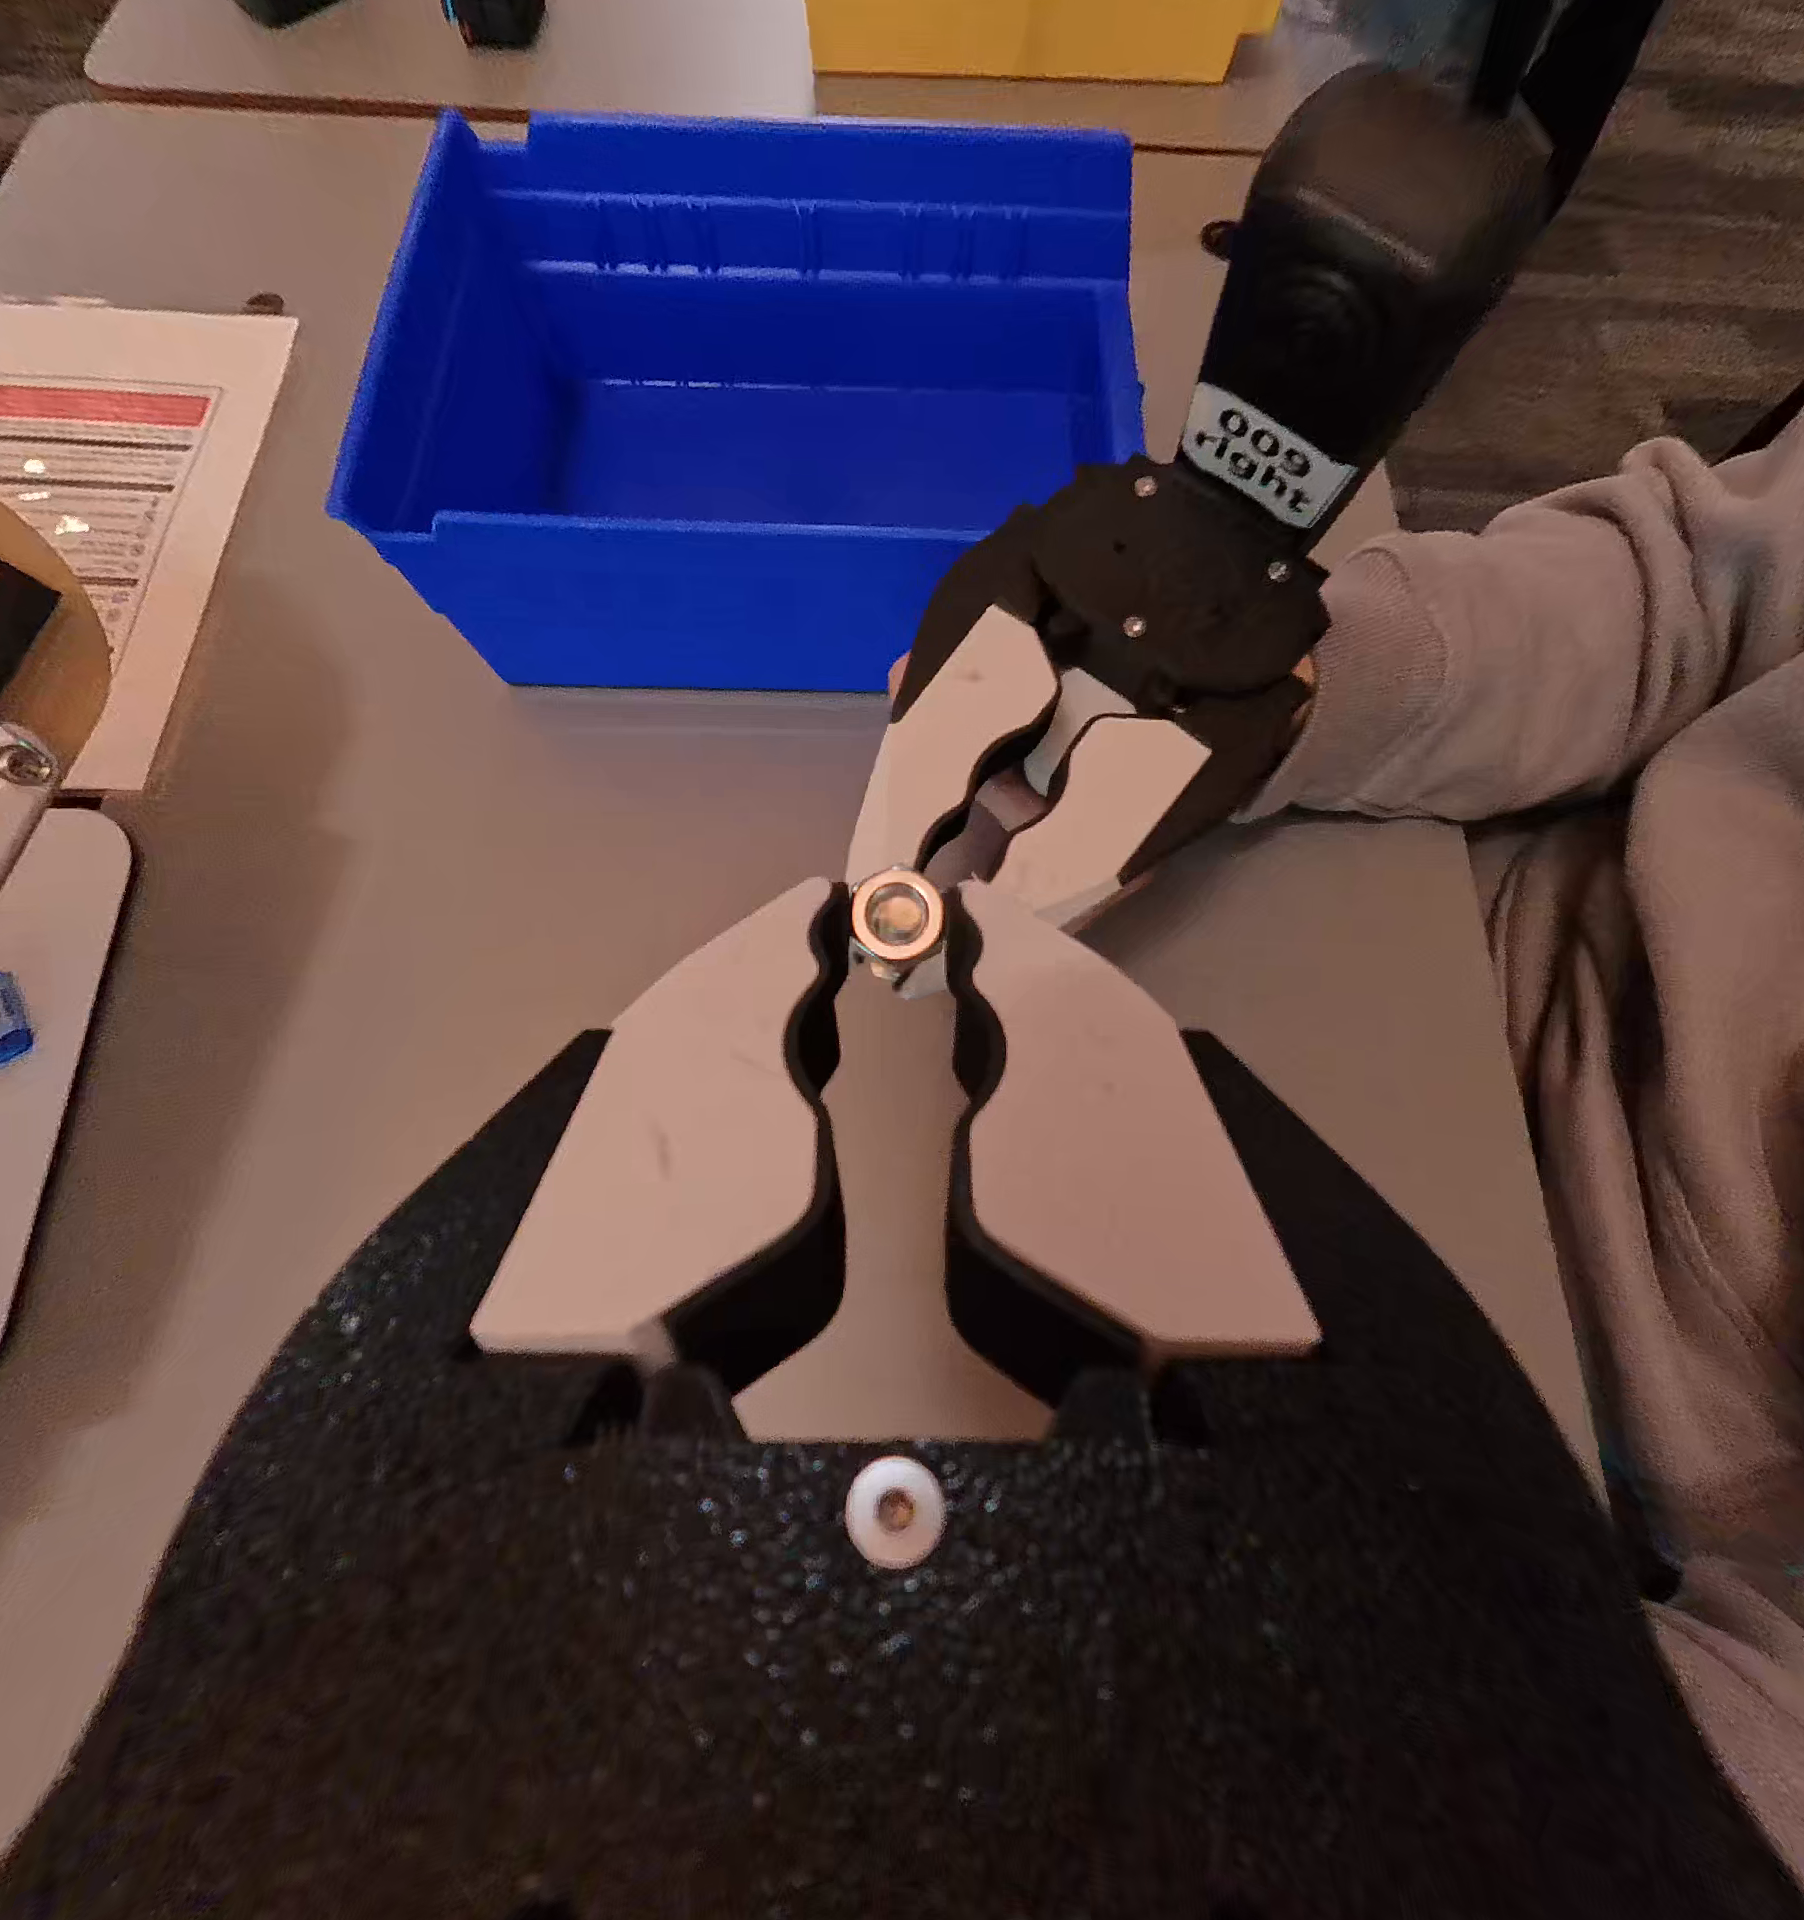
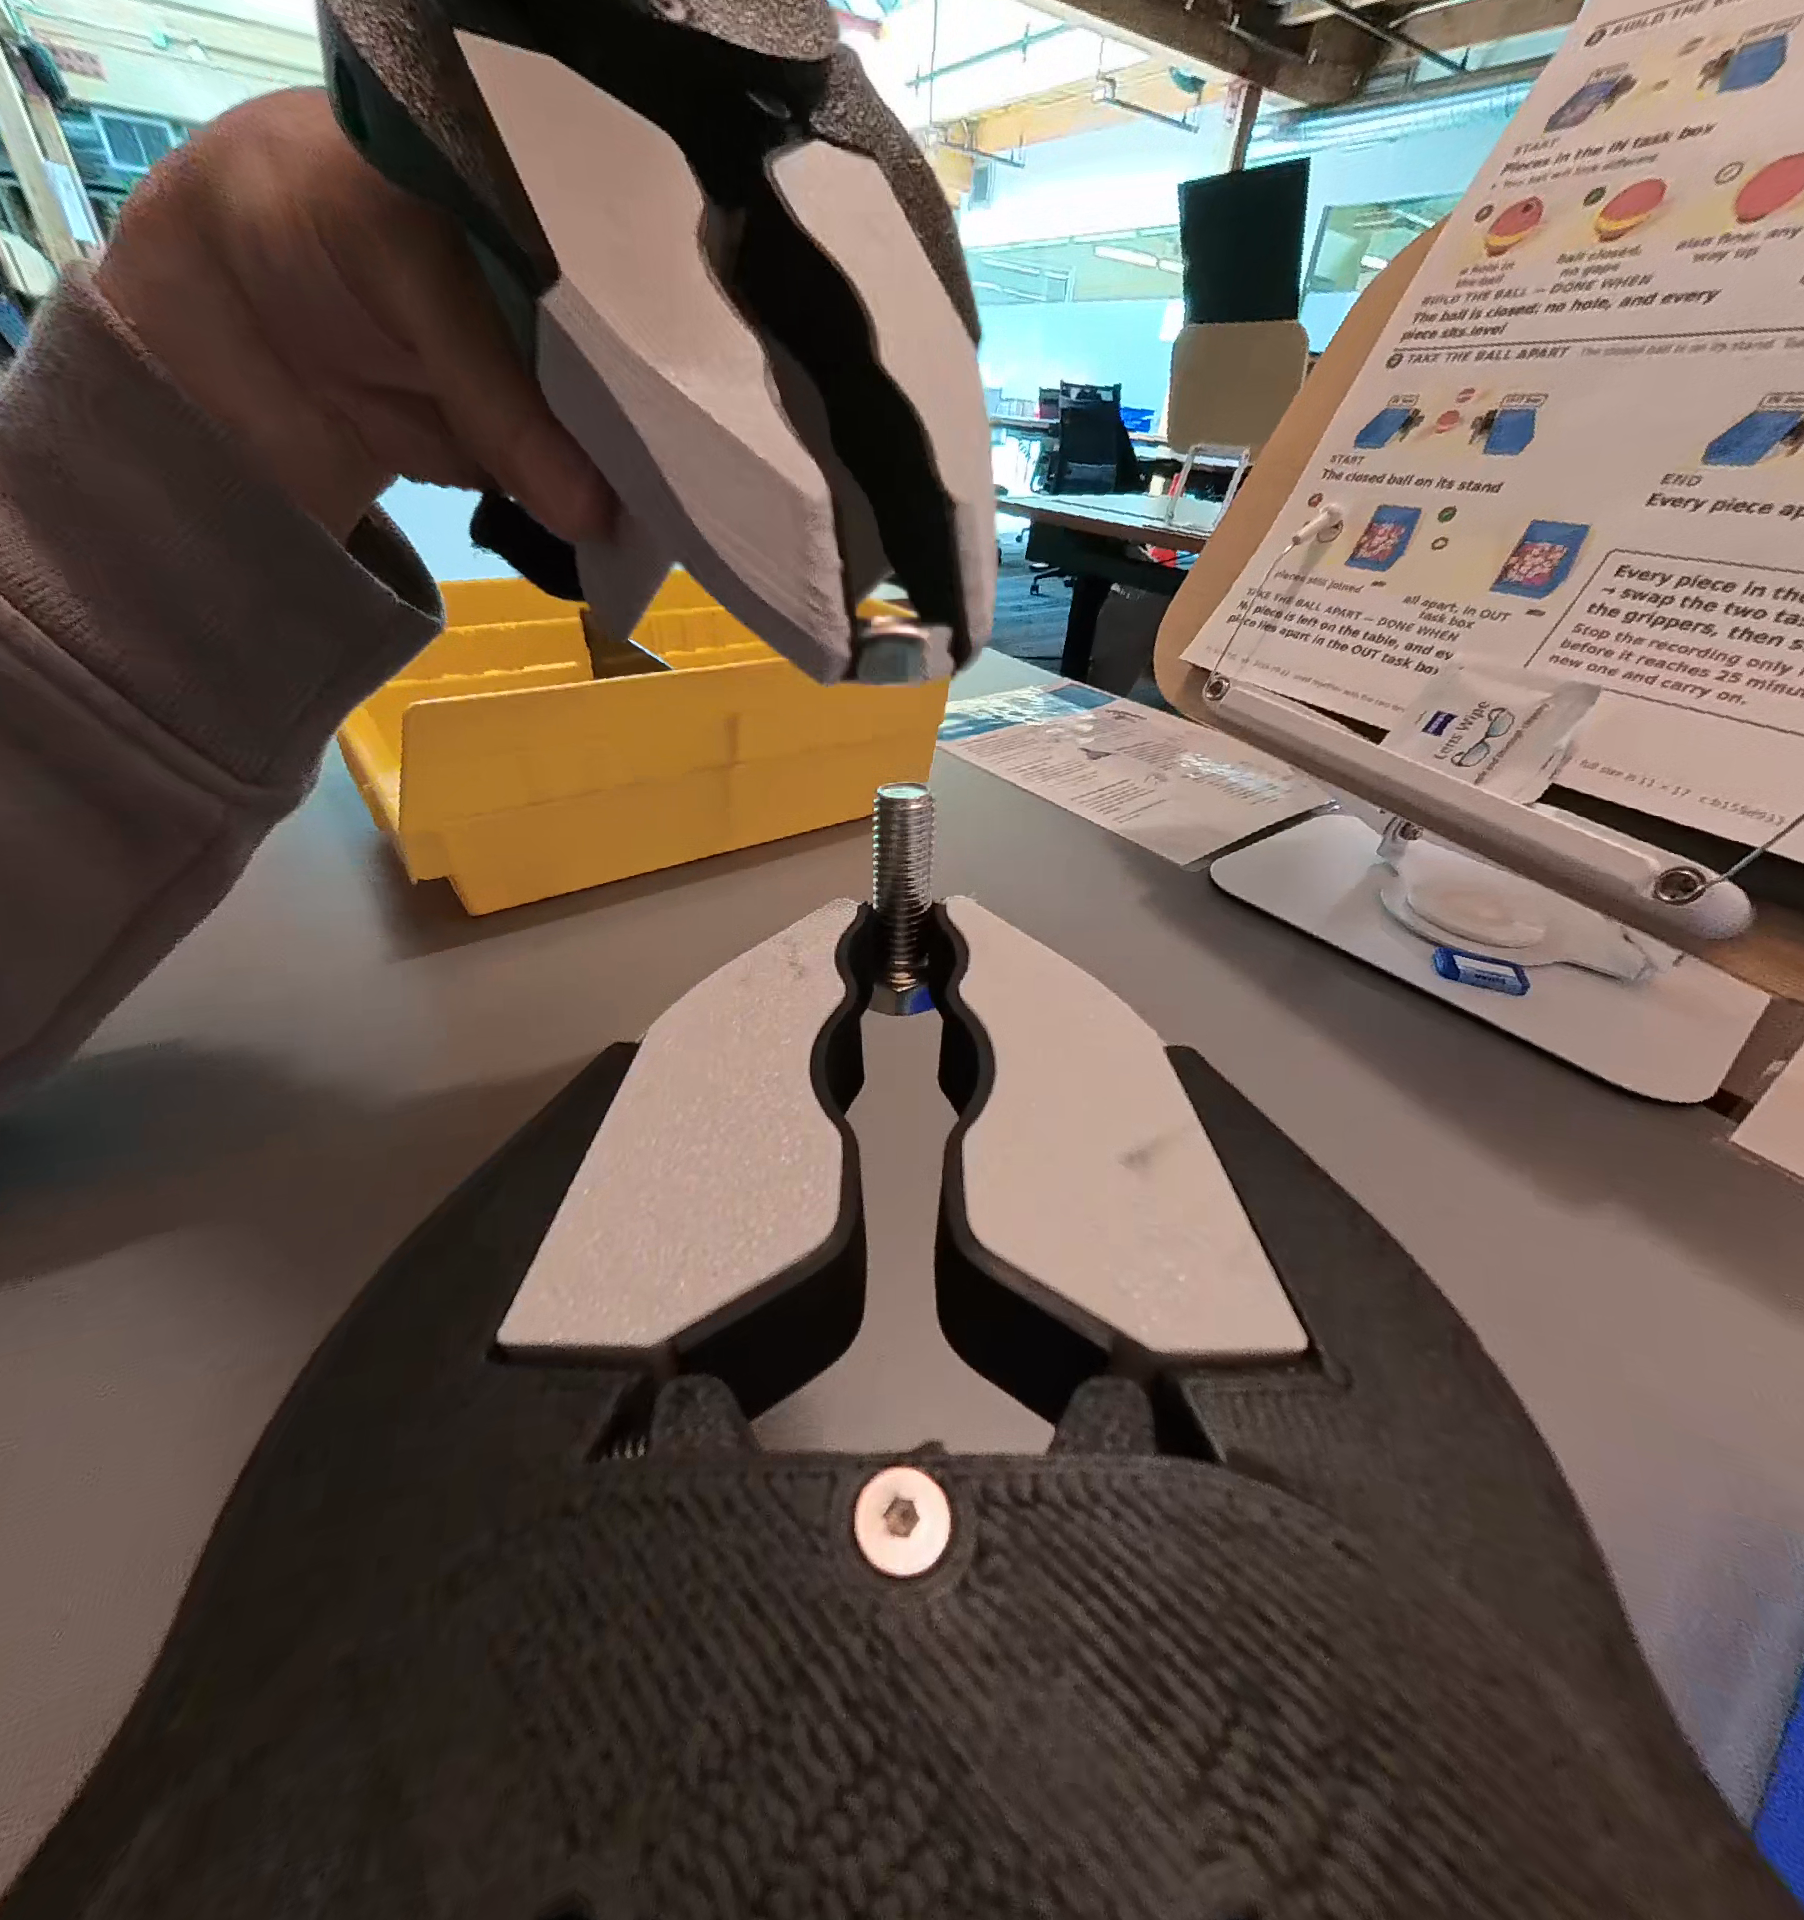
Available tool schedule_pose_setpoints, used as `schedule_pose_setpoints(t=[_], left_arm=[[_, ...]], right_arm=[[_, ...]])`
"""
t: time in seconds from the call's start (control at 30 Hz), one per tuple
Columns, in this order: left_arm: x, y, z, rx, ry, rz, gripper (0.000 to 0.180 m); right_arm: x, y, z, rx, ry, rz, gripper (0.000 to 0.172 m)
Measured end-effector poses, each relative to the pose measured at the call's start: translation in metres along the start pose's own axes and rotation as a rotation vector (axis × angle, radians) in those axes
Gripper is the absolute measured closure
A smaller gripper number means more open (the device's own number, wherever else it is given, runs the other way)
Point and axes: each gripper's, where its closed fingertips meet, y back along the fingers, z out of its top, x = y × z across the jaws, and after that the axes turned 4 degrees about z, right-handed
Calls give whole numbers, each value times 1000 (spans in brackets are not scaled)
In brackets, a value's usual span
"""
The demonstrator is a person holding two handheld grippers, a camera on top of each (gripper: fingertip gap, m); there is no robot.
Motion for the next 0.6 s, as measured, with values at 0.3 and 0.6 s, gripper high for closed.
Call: schedule_pose_setpoints(t=[0.3,0.6], left_arm=[[-2,-16,-11,85,-28,-13,164],[-1,-19,-13,100,-49,4,164]], right_arm=[[0,-1,-3,17,-20,0,163],[0,-2,-4,18,-22,-2,163]])
